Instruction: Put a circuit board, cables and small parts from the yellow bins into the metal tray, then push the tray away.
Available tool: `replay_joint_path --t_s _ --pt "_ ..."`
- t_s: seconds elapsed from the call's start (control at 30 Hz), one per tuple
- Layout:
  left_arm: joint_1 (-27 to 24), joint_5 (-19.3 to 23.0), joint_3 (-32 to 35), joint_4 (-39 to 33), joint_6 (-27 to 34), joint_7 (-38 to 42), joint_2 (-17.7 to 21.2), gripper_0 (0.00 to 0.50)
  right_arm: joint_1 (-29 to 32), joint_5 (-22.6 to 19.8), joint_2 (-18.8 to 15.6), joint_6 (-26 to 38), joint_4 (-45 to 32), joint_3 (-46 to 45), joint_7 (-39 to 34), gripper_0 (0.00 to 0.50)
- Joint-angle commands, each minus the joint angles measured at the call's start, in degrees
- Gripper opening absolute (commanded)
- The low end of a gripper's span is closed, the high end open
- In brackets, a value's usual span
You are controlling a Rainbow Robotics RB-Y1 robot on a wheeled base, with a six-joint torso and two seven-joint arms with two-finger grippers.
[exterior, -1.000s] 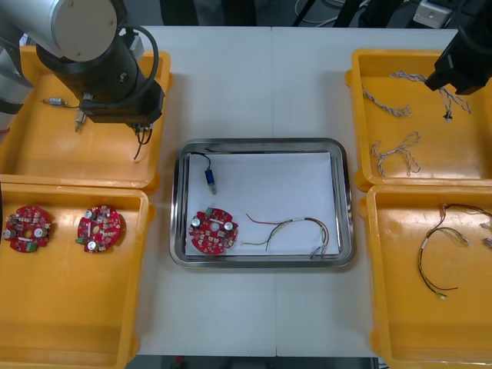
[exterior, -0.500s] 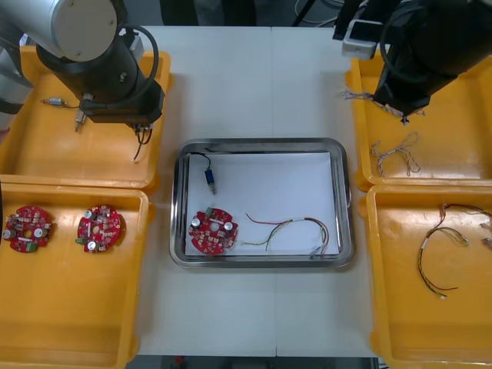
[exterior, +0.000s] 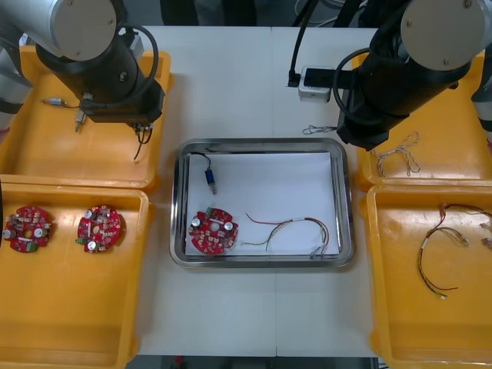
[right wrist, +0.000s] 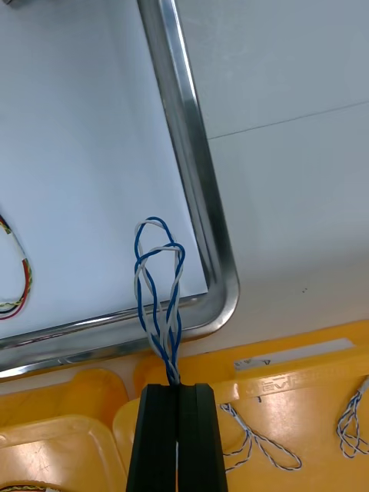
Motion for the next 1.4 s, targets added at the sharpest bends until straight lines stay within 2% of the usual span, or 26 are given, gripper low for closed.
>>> replay_joint_path --t_s 0.03,0.23,0.57,0.87,1.0,1.4 --pt "0.27 0.07 2.08 -1.81 0.52 3.8 -0.69 0.0 2.8 0.44 1.35 0.22 -4.86 1.42 -1.93 0.0" --pt "0.27 0.16 2.08 -1.81 0.52 3.89 -0.69 0.0 5.52 1.41 1.79 -0.01 -7.41 4.76 -2.01 0.0" --pt "0.27 0.16 2.25 -1.81 0.52 3.89 -0.69 0.0 6.05 9.05 5.4 -4.31 -7.5 12.14 -2.72 0.0" --pt "0.27 0.16 2.34 -1.81 0.52 3.89 -0.69 0.0 6.05 10.2 6.8 -9.94 -3.89 14.42 -2.72 0.0" --pt "0.27 0.16 2.52 -1.81 0.52 3.97 -0.69 0.0 6.05 12.74 6.8 -12.05 -2.84 16.88 -2.63 0.0" --pt "0.35 0.16 2.52 -1.81 0.52 4.15 -0.69 0.0 6.05 12.04 7.16 -15.65 4.19 17.5 -1.22 0.0"
